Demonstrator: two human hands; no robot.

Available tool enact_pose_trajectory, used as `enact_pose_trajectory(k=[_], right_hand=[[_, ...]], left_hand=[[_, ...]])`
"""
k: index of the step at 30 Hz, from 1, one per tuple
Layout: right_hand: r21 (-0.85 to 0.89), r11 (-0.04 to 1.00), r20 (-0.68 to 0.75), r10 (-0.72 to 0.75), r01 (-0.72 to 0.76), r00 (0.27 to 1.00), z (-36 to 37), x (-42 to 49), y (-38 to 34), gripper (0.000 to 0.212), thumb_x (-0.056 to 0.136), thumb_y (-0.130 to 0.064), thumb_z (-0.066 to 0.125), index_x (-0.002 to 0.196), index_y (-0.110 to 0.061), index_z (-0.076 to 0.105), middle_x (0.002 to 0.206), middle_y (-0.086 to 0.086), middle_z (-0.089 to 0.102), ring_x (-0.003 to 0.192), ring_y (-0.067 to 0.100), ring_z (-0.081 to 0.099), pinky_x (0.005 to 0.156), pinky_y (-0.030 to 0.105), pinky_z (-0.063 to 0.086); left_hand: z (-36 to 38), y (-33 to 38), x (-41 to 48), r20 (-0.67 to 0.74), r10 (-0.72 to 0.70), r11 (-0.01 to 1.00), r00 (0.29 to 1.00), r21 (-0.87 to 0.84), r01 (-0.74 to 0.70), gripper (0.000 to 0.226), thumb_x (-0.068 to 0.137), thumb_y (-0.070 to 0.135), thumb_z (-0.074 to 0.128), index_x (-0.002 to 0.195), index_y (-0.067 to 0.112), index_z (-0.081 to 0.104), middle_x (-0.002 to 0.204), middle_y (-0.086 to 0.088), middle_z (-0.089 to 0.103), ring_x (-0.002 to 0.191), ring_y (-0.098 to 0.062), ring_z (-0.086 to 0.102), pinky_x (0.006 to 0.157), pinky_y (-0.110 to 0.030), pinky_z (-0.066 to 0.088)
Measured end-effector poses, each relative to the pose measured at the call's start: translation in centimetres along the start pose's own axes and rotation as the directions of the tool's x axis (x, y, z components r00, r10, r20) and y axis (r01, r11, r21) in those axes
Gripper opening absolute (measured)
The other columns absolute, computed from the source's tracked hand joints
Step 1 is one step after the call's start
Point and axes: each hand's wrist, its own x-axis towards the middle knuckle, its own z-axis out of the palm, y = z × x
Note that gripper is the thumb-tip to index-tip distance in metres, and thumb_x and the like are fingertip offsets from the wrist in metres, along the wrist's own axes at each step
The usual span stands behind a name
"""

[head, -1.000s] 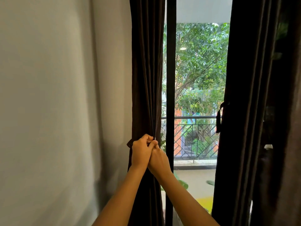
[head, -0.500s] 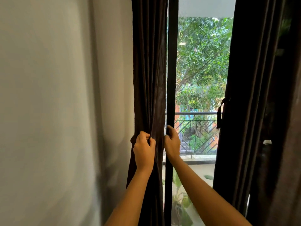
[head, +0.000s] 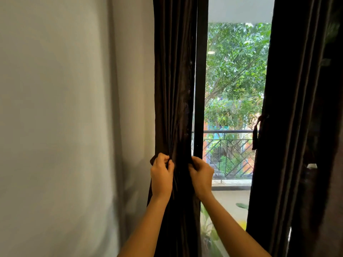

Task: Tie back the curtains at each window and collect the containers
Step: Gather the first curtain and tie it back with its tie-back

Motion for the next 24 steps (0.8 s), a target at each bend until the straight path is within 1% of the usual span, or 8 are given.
enact_pose_trajectory(k=[3, 5, 9, 11, 13, 19, 22, 24], right_hand=[[-0.094, 0.995, -0.066, -0.022, 0.016, 0.998, 1.3, -1.8, -0.3, 0.033, 0.085, 0.002, 0.055, 0.103, -0.019, 0.072, 0.078, -0.009, 0.071, 0.067, 0.005, 0.064, 0.065, 0.024, 0.052], [-0.101, 0.995, -0.080, -0.028, 0.020, 0.996, 1.9, -2.6, -1.0, 0.035, 0.086, 0.001, 0.055, 0.110, -0.019, 0.071, 0.076, -0.006, 0.069, 0.067, 0.013, 0.064, 0.064, 0.019, 0.049], [-0.080, 0.996, -0.041, -0.051, 0.047, 0.998, 2.5, -3.4, -1.9, 0.037, 0.087, 0.004, 0.055, 0.118, -0.012, 0.066, 0.087, -0.005, 0.070, 0.070, 0.004, 0.063, 0.064, 0.001, 0.042], [-0.109, 0.992, -0.006, -0.069, 0.068, 0.998, 2.6, -3.4, -1.9, 0.037, 0.090, 0.002, 0.054, 0.122, -0.012, 0.063, 0.093, -0.003, 0.071, 0.072, 0.000, 0.061, 0.069, 0.006, 0.049], [-0.129, 0.988, 0.023, -0.079, 0.081, 0.997, 2.6, -3.3, -1.7, 0.036, 0.091, -0.001, 0.055, 0.124, -0.013, 0.062, 0.094, 0.002, 0.073, 0.067, -0.001, 0.062, 0.066, 0.012, 0.051], [-0.018, 0.994, 0.068, -0.106, 0.108, 0.992, 2.3, -4.1, -1.8, 0.035, 0.093, -0.007, 0.056, 0.127, -0.014, 0.060, 0.081, 0.002, 0.072, 0.063, -0.005, 0.062, 0.057, 0.006, 0.042], [0.020, 0.991, 0.076, -0.133, 0.132, 0.988, 2.2, -4.4, -2.0, 0.033, 0.093, -0.011, 0.056, 0.126, -0.015, 0.061, 0.061, -0.006, 0.062, 0.047, 0.000, 0.050, 0.048, 0.008, 0.033], [0.038, 0.991, 0.086, -0.134, 0.131, 0.987, 2.1, -4.4, -2.0, 0.033, 0.092, -0.012, 0.058, 0.125, -0.016, 0.062, 0.059, -0.001, 0.062, 0.046, 0.002, 0.045, 0.047, 0.012, 0.033]], left_hand=[[0.4, 0.4, -0.6, 0.011, -0.003, 1.000, 1.000, 0.008, 0.003, 0.002, 0.091, 0.011, 0.058, 0.090, 0.012, 0.056, 0.085, -0.004, 0.061, 0.075, -0.014, 0.061, 0.063, -0.024, 0.053], [0.4, 0.7, -0.8, 0.012, 0.003, 1.000, 1.000, -0.004, -0.003, 0.001, 0.091, 0.012, 0.059, 0.091, 0.011, 0.058, 0.085, -0.003, 0.063, 0.076, -0.013, 0.062, 0.066, -0.025, 0.054], [0.0, 1.3, -1.0, 0.036, 0.008, 0.998, 0.999, -0.062, -0.006, 0.003, 0.090, 0.010, 0.061, 0.092, 0.008, 0.062, 0.082, 0.001, 0.065, 0.075, -0.007, 0.063, 0.067, -0.012, 0.051], [-0.3, 1.6, -1.1, 0.053, 0.003, 0.996, 0.999, -0.086, 0.001, 0.005, 0.090, 0.010, 0.061, 0.093, 0.007, 0.063, 0.082, 0.002, 0.066, 0.075, -0.005, 0.064, 0.068, -0.006, 0.049], [-0.6, 1.9, -1.2, 0.061, -0.005, 0.995, 0.998, -0.100, 0.011, 0.007, 0.090, 0.011, 0.061, 0.095, 0.007, 0.065, 0.083, 0.002, 0.067, 0.075, -0.003, 0.063, 0.069, -0.003, 0.047], [-1.1, 2.7, -1.3, 0.062, -0.003, 0.996, 0.998, -0.087, 0.009, 0.010, 0.091, 0.014, 0.060, 0.095, 0.007, 0.066, 0.081, 0.003, 0.066, 0.067, 0.004, 0.057, 0.065, 0.001, 0.044], [-1.4, 2.9, -1.0, 0.108, -0.051, 0.992, 0.993, -0.106, 0.063, 0.012, 0.091, 0.015, 0.059, 0.098, 0.009, 0.068, 0.085, 0.003, 0.068, 0.069, 0.002, 0.059, 0.067, 0.000, 0.045], [-1.7, 3.0, -1.0, 0.177, -0.064, 0.988, 0.982, -0.127, 0.087, 0.018, 0.092, 0.012, 0.056, 0.106, 0.010, 0.068, 0.091, 0.004, 0.068, 0.073, 0.001, 0.060, 0.070, 0.000, 0.046]])
